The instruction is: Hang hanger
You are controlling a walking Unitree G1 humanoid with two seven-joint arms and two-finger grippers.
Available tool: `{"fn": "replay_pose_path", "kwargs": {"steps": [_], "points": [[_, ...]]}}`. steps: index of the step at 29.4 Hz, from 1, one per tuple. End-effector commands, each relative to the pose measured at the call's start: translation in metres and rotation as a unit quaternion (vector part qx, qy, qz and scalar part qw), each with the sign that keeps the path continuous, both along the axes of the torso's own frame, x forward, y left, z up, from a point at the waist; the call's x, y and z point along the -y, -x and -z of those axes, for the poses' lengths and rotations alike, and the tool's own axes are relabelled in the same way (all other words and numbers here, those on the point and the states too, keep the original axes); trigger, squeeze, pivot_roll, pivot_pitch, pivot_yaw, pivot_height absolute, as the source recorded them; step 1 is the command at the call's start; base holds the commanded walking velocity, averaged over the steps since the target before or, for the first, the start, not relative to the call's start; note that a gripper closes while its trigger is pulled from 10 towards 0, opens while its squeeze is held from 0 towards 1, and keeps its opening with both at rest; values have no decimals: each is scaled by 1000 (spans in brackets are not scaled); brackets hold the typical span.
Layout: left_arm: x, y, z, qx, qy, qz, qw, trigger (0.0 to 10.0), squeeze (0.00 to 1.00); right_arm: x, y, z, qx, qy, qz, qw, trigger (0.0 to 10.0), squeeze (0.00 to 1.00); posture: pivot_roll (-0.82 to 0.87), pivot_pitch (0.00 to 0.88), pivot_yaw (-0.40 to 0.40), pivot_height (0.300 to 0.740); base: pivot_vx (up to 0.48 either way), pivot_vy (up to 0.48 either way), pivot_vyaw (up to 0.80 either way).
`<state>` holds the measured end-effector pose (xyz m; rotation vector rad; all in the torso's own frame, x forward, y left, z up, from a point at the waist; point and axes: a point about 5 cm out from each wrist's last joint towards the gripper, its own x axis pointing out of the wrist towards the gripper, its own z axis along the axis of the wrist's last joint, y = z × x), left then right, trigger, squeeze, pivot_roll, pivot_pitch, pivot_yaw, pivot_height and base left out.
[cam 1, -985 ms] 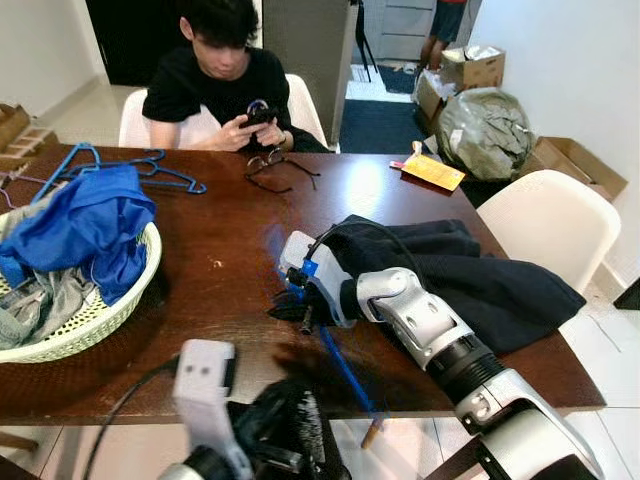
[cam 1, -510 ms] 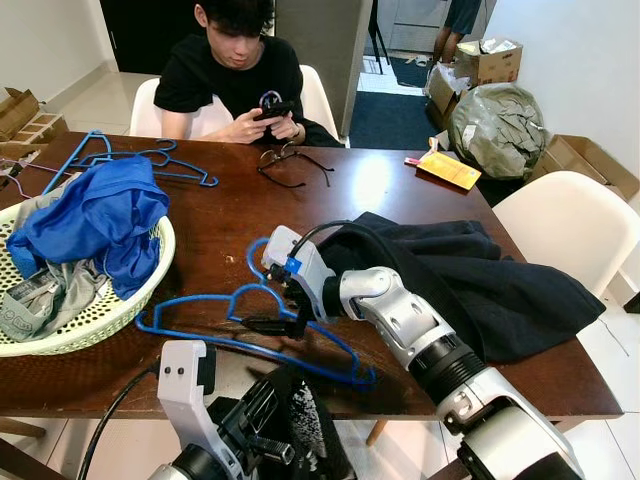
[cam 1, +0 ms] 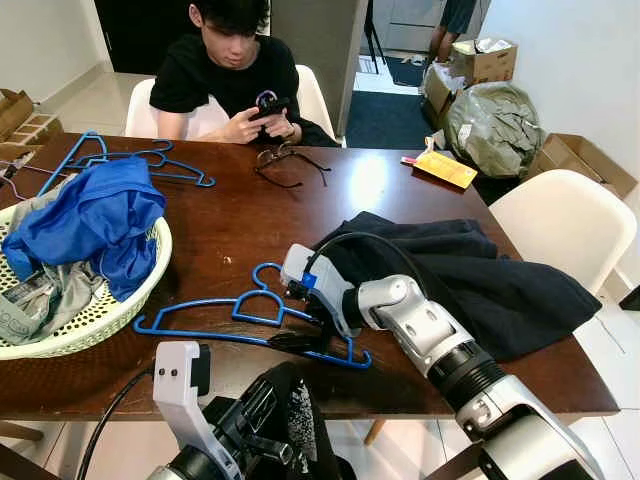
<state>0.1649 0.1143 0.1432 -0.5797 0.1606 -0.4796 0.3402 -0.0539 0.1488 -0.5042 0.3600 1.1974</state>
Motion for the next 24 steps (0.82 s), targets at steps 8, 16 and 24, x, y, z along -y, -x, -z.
{"fn": "replay_pose_path", "kwargs": {"steps": [8,16,24], "points": [[3,-1,-6,21,21,4,1000,10000,0,-16,-16,-2,-39,-85,107,990,10000,0,173,56,-104,735,0,0,0],[1,-1,-9,29,36,-5,999,10000,0,-19,-30,4,-122,-126,218,960,10000,0,208,77,-126,735,0,0,0],[0,4,-12,33,51,-15,998,10000,0,-12,-32,12,-188,-115,265,939,10000,0,234,106,-152,735,0,0,0]]}}
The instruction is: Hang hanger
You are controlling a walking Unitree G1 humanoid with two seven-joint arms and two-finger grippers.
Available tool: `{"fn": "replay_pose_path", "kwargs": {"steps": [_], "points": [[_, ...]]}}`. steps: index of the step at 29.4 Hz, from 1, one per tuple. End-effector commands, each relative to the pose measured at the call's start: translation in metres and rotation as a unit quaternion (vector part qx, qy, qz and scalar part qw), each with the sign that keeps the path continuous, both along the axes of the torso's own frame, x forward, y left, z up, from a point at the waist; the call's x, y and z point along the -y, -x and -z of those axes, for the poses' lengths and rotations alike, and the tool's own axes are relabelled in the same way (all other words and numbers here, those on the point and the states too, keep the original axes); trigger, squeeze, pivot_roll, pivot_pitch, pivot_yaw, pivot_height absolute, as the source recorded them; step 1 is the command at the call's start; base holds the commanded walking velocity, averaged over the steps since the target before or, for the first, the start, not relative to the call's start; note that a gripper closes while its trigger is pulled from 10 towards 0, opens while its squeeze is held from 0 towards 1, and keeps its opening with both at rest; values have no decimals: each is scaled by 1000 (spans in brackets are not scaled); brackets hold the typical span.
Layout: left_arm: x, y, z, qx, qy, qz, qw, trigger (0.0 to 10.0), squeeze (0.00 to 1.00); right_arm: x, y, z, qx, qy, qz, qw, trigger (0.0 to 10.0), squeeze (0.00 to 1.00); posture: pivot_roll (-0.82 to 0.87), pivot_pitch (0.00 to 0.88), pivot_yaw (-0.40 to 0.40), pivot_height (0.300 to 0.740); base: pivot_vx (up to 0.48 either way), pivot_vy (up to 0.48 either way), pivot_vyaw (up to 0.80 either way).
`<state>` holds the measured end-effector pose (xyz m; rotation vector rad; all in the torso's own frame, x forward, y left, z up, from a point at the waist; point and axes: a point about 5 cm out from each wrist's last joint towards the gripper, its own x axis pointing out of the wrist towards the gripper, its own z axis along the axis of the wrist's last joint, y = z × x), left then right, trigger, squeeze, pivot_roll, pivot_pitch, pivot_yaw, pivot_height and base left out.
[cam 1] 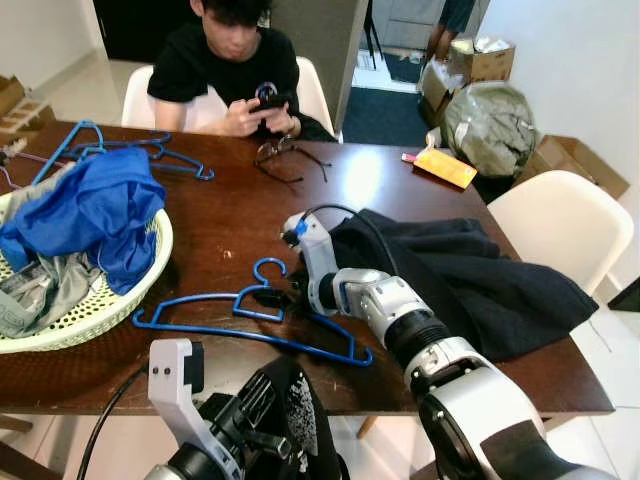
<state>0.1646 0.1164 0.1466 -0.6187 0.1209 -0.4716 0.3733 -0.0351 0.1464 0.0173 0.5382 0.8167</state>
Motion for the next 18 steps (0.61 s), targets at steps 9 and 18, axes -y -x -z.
{"fn": "replay_pose_path", "kwargs": {"steps": [9,18], "points": [[2,10,-12,24,38,-14,999,10000,0,10,12,26,-108,46,-20,993,10000,0,239,126,-172,735,0,0,0],[2,18,-16,26,43,-27,998,10000,0,0,33,48,-184,50,-74,979,10000,0,247,150,-207,735,0,0,0]]}}
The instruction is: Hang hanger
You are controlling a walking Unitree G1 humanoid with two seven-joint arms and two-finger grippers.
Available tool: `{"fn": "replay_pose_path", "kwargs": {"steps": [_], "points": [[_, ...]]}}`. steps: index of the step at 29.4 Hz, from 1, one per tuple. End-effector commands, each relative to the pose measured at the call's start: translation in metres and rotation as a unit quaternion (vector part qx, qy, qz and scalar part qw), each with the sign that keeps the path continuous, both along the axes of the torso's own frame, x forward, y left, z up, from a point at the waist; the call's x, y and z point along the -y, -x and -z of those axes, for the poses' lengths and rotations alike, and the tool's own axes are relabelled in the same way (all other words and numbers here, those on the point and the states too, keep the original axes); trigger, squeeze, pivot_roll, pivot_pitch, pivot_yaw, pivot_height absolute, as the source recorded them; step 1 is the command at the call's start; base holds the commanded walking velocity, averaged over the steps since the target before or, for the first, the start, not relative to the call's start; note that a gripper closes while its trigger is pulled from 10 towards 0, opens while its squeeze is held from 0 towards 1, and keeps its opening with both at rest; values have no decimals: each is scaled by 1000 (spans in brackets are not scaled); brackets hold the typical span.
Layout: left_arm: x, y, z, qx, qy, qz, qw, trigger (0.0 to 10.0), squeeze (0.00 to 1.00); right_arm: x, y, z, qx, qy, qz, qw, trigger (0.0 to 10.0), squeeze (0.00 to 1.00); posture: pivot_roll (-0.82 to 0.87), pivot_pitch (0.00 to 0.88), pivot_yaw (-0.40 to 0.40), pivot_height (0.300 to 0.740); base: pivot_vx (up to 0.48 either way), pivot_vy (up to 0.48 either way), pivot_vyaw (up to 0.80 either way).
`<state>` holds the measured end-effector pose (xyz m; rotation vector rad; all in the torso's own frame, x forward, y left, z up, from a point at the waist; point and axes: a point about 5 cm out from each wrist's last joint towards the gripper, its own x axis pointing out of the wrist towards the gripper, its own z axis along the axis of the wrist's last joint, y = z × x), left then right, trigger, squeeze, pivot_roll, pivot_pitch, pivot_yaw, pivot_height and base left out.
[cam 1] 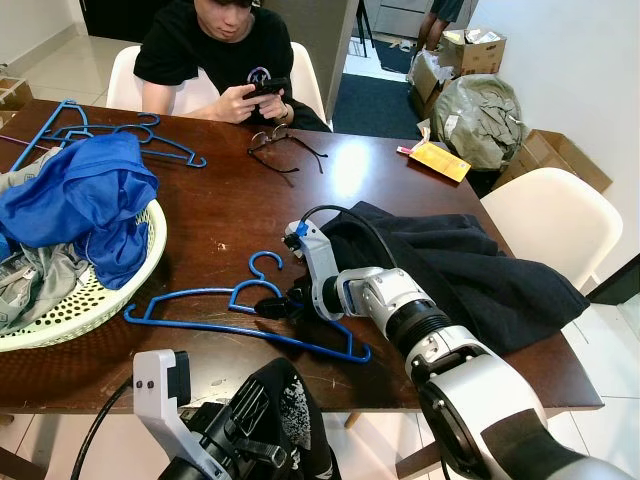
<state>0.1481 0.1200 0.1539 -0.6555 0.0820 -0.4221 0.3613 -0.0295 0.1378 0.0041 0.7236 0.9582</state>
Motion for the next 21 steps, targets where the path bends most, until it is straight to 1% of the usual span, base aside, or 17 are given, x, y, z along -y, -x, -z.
{"fn": "replay_pose_path", "kwargs": {"steps": [1,3,4,5,6,8,10,11,12,14,16,20,21], "points": [[5,3,-10,22,25,-1,999,10000,0,1,27,43,-129,23,-4,991,10000,0,246,151,-211,735,0,0,0],[5,3,-10,22,25,-1,999,10000,0,1,27,43,-129,23,-4,991,10000,0,246,151,-211,735,0,0,0],[6,3,-10,22,26,-3,999,10000,0,-3,31,45,-160,4,1,987,10000,0,237,153,-216,735,0,0,0],[6,3,-10,22,26,-3,999,10000,0,-3,31,45,-160,4,1,987,10000,0,237,153,-216,735,0,0,0],[6,4,-11,23,27,-3,999,10000,0,-6,35,46,-189,-9,7,982,10000,0,229,155,-224,735,0,0,0],[6,4,-11,23,27,-3,999,10000,0,-6,35,46,-189,-9,7,982,10000,0,229,155,-224,735,0,0,0],[7,4,-12,25,28,-3,999,10000,0,-11,43,51,-227,-17,12,974,10000,0,229,157,-230,735,0,0,0],[8,5,-12,26,29,-3,999,10000,0,-12,45,53,-239,-17,12,971,10000,0,229,157,-230,735,0,0,0],[8,5,-12,26,29,-3,999,10000,0,-12,45,53,-239,-17,12,971,10000,0,229,157,-230,735,0,0,0],[8,5,-12,26,29,-4,999,10000,0,-15,51,57,-256,-16,8,966,10000,0,232,156,-232,735,0,0,0],[8,5,-12,26,29,-4,999,10000,0,-15,51,57,-256,-16,8,966,10000,0,232,156,-232,735,0,0,0],[8,6,-12,25,29,-5,999,10000,0,-16,57,62,-275,-11,0,961,10000,0,233,156,-235,735,0,0,0],[8,7,-12,25,29,-6,999,10000,0,-16,60,64,-292,-17,0,956,10000,0,235,154,-241,735,0,0,0]]}}
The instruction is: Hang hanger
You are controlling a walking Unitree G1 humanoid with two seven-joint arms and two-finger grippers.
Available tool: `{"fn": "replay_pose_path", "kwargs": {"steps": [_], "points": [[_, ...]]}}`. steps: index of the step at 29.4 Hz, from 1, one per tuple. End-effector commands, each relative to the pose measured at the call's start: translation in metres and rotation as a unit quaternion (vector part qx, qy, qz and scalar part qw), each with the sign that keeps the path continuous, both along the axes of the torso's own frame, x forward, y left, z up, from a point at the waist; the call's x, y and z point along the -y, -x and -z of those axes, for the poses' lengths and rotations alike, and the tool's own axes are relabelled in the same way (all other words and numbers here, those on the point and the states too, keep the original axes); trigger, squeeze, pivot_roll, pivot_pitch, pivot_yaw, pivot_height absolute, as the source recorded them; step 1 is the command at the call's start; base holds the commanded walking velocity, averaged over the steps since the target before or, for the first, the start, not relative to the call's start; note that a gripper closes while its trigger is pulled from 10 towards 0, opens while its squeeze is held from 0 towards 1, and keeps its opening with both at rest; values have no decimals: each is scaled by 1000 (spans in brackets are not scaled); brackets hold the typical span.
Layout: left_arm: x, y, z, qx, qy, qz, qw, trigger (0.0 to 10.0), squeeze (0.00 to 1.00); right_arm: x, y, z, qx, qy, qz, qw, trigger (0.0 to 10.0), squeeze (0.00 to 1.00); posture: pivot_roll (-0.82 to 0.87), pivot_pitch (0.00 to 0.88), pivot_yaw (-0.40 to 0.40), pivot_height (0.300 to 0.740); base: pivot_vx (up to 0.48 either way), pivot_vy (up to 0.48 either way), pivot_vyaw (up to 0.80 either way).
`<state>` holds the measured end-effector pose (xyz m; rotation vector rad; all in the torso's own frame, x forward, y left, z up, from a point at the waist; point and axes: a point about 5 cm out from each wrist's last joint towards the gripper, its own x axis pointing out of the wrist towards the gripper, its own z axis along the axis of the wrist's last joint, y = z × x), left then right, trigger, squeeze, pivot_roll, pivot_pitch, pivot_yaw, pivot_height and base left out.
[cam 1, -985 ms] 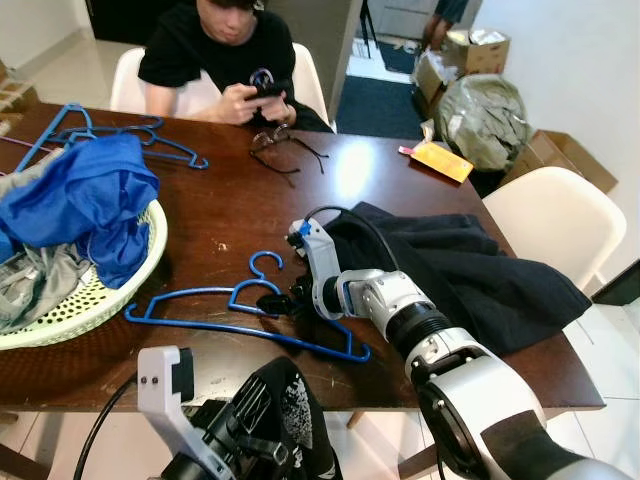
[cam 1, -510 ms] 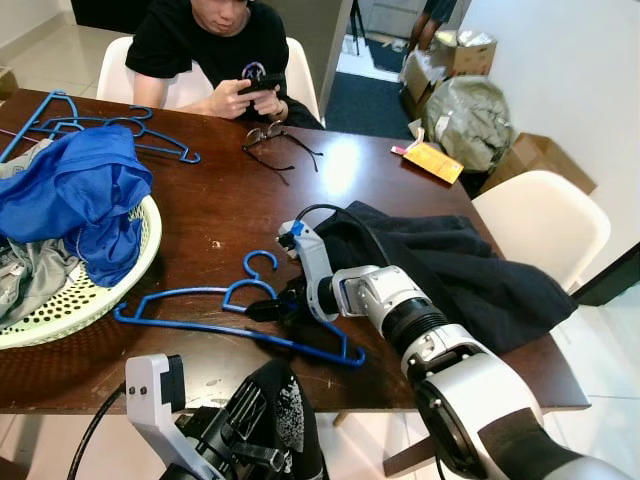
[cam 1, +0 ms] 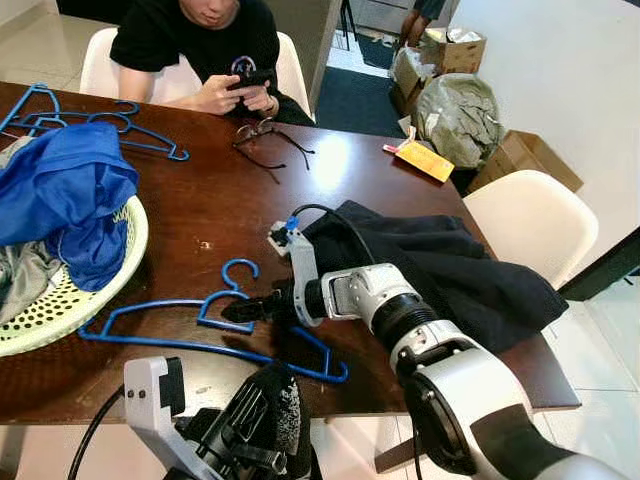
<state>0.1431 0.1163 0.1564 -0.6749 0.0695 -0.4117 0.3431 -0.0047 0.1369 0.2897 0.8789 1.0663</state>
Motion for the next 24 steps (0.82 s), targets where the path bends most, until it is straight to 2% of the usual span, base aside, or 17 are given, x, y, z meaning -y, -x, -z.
{"fn": "replay_pose_path", "kwargs": {"steps": [1,3,7,13,15,19,21,24], "points": [[5,2,-10,23,19,1,1000,10000,0,9,42,63,-161,77,-10,984,10000,0,235,154,-241,735,0,0,0],[5,3,-10,23,19,0,1000,10000,0,6,47,63,-193,56,-13,979,10000,0,240,152,-248,735,0,0,0],[5,3,-10,23,19,0,1000,10000,0,4,49,62,-205,46,-15,978,10000,0,240,152,-248,735,0,0,0],[5,4,-10,22,18,-2,1000,10000,0,-8,62,66,-234,42,-51,970,10000,0,251,153,-248,735,0,0,0],[5,5,-10,22,18,-2,1000,10000,0,-11,69,71,-237,60,-70,967,10000,0,248,157,-249,735,0,0,0],[5,5,-10,22,18,-2,1000,10000,0,-11,71,73,-237,70,-81,966,10000,0,247,158,-250,735,0,0,0],[5,6,-11,23,19,-3,1000,10000,0,-10,78,80,-228,103,-111,962,10000,0,244,161,-250,735,0,0,0],[5,6,-11,23,19,-4,1000,10000,0,-9,78,83,-222,111,-116,962,10000,0,244,162,-249,735,0,0,0]]}}
